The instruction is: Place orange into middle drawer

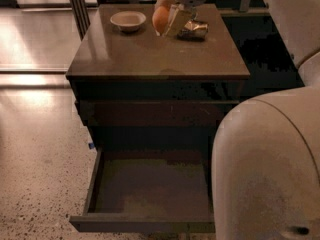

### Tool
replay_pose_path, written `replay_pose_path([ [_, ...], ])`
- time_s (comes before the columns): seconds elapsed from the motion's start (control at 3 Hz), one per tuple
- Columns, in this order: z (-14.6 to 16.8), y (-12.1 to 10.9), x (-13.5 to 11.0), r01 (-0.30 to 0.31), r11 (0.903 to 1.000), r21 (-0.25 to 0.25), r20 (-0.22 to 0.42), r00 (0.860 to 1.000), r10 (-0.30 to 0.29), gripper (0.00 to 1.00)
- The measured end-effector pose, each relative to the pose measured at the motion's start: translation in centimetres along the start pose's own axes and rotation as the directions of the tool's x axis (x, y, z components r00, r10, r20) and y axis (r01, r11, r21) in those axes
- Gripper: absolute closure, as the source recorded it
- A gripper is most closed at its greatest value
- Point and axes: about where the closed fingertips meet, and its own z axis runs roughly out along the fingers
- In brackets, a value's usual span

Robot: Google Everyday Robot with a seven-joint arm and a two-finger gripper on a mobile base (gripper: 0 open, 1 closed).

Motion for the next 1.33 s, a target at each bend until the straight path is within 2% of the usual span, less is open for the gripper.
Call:
replay_pose_path([
  [0.33,-2.3,2.7,-2.0,-0.018,0.9995,0.025,0.017,1.000,0.017,1.00],
  [0.67,-0.3,4.8,-2.3,-0.021,0.9992,-0.034,0.023,0.999,0.022,1.00],
  [1.0,-0.3,4.8,-2.2,-0.022,0.9992,-0.033,0.022,1.000,0.022,1.00],
  [1.33,0.2,5.3,-2.2,-0.044,0.9986,-0.028,0.110,0.993,0.046,1.00],
])
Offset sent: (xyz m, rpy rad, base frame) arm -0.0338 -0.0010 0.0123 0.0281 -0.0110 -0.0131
